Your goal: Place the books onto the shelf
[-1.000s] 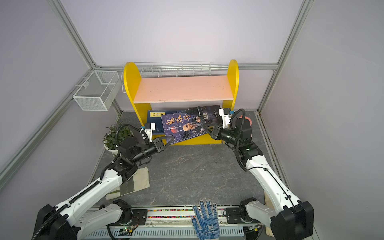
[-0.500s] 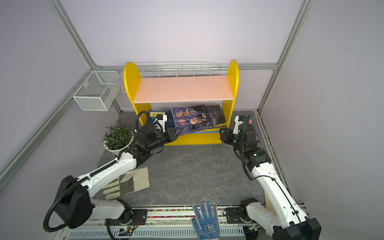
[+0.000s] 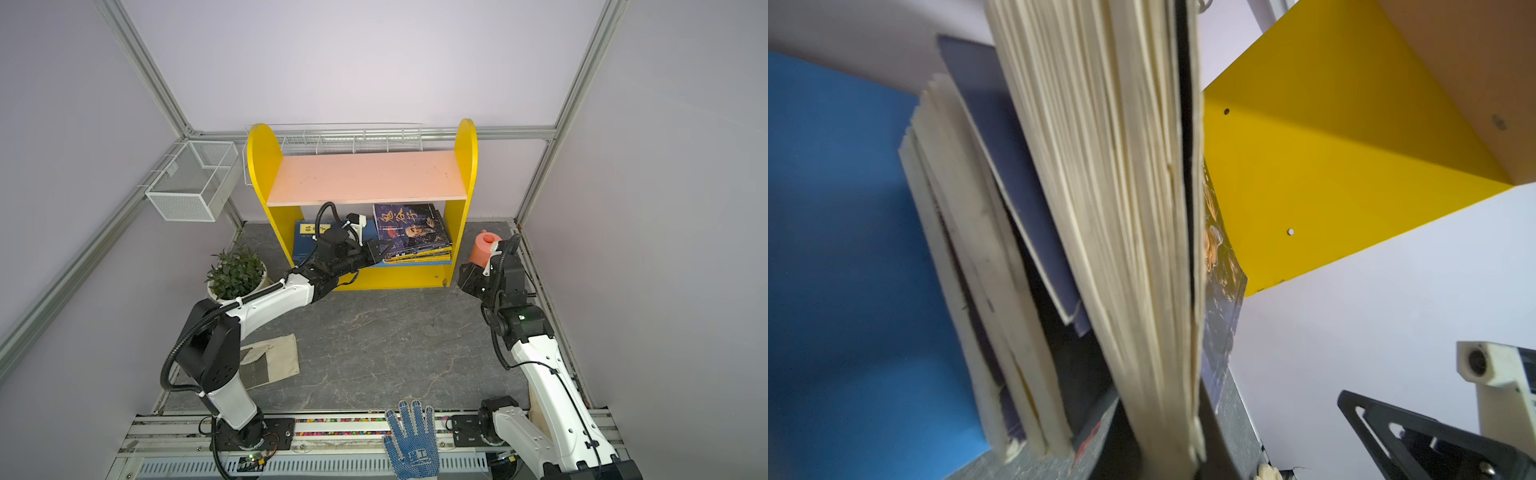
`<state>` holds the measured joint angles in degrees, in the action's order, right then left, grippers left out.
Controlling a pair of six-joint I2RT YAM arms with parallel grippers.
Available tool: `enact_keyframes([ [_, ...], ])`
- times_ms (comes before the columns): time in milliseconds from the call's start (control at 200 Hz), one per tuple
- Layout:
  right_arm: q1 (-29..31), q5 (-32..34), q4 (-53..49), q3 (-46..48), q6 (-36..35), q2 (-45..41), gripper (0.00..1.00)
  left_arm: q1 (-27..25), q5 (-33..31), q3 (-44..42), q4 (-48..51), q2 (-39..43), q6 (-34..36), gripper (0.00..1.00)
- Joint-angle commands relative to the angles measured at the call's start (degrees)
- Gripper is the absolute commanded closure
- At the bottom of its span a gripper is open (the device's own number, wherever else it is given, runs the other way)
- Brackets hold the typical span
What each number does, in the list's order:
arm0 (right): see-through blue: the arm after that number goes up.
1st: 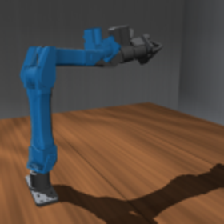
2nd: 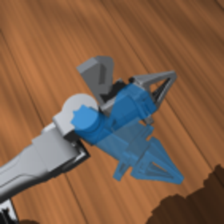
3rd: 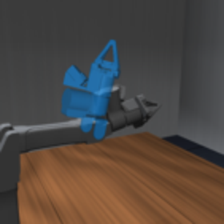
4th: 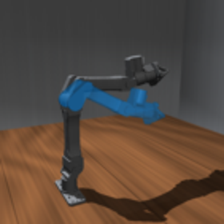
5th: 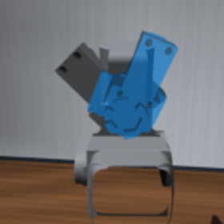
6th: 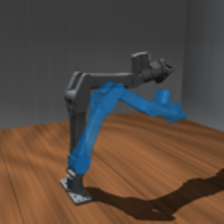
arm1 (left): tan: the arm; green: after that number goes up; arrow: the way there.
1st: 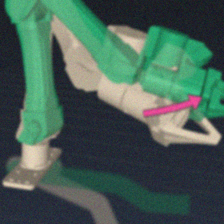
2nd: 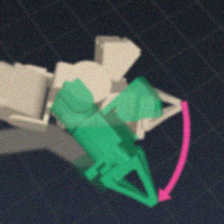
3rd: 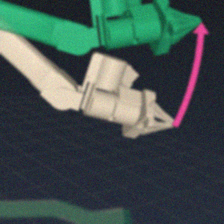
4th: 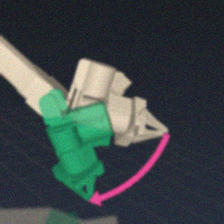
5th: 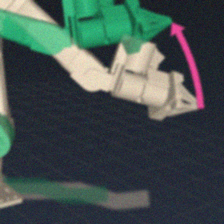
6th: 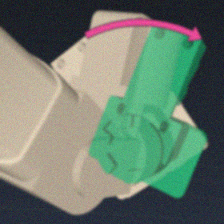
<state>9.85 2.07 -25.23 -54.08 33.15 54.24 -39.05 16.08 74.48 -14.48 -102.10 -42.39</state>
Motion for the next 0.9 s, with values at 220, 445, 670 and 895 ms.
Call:
enact_keyframes([
  [220, -1.06, -2.43, -0.79, 0.75, -1.46, 0.08, 0.47, -0.77, -0.94, 7.21, 0.16, -4.5, 1.21, 1.0],
  [445, -1.23, -2.72, -1.02, 0.85, -1.42, 0.17, 0.47, -1.29, -1.35, 9.81, 5.22, -4.8, 2.17, 0.6],
  [670, -1.32, -3.84, -0.39, 1.44, -0.37, 0.47, 0.47, -1.56, -6.22, 12.72, 11.99, -2.32, 4.43, 0.32],
  [895, -1.41, -3.84, -0.39, 1.45, 0.08, 0.53, 0.47, -1.91, -12.84, 13.69, 19.03, 0.52, 5.03, 0.09],
])
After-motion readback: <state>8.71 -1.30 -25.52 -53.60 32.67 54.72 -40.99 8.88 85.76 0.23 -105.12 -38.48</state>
